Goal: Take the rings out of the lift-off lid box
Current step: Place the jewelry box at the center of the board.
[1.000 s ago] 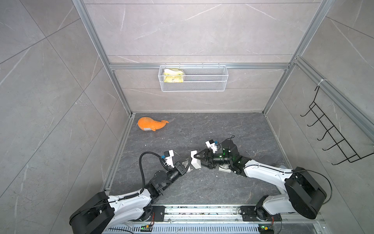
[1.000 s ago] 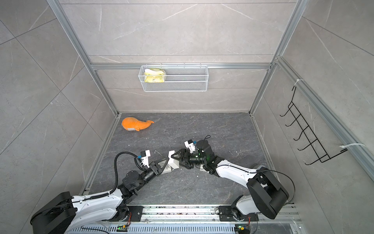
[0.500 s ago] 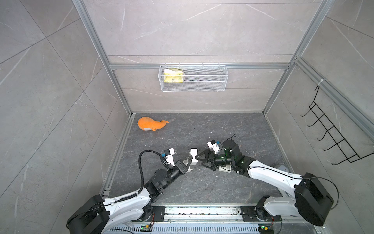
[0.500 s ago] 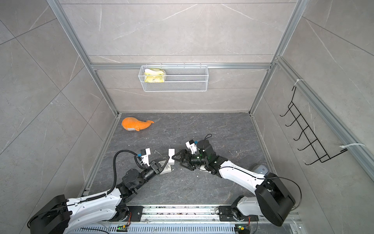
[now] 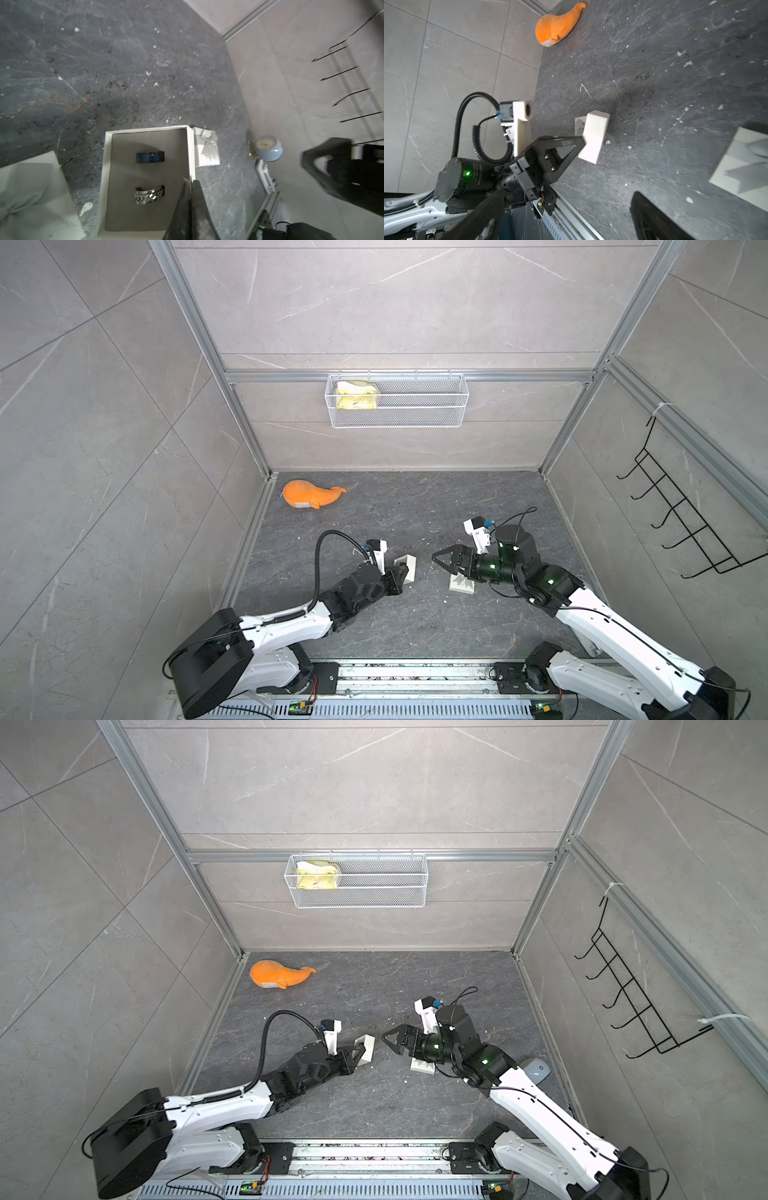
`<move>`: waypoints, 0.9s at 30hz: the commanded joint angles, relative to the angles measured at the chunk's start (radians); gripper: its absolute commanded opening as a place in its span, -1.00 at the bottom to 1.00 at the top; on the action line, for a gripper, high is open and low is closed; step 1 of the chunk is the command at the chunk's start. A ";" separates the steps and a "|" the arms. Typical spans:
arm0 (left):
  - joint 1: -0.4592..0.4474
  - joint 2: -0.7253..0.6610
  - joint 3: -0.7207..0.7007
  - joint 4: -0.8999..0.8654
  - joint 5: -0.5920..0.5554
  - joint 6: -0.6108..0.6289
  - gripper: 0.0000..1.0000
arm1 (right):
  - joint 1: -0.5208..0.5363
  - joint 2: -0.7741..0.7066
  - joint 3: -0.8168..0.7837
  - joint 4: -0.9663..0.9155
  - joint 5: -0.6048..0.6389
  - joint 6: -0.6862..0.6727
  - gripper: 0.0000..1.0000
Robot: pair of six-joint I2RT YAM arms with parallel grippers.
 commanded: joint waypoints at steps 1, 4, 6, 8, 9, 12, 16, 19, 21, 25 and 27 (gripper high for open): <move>-0.036 0.084 0.124 -0.141 -0.030 0.140 -1.00 | -0.004 -0.054 0.023 -0.134 0.081 -0.072 0.90; -0.091 0.185 0.221 -0.247 -0.083 0.222 -1.00 | -0.004 -0.089 0.021 -0.180 0.108 -0.091 0.90; -0.111 0.247 0.262 -0.285 -0.092 0.253 -1.00 | -0.004 -0.105 0.019 -0.209 0.117 -0.104 0.89; -0.130 0.299 0.295 -0.317 -0.101 0.288 -1.00 | -0.005 -0.117 0.018 -0.229 0.123 -0.114 0.88; -0.144 0.324 0.318 -0.341 -0.116 0.307 -1.00 | -0.004 -0.126 0.017 -0.238 0.124 -0.120 0.88; -0.167 0.384 0.356 -0.378 -0.132 0.334 -1.00 | -0.004 -0.145 0.019 -0.264 0.135 -0.138 0.88; -0.175 0.444 0.397 -0.416 -0.133 0.368 -1.00 | -0.005 -0.162 0.019 -0.298 0.148 -0.151 0.88; -0.189 0.449 0.412 -0.429 -0.146 0.400 -1.00 | -0.004 -0.170 0.027 -0.329 0.158 -0.163 0.88; -0.203 0.424 0.411 -0.427 -0.152 0.418 -0.82 | -0.004 -0.165 0.041 -0.366 0.186 -0.177 0.88; -0.218 0.303 0.389 -0.424 -0.170 0.440 -0.12 | -0.005 -0.140 0.063 -0.413 0.217 -0.207 0.86; -0.219 0.226 0.374 -0.438 -0.182 0.445 0.10 | -0.004 -0.111 0.073 -0.437 0.231 -0.232 0.83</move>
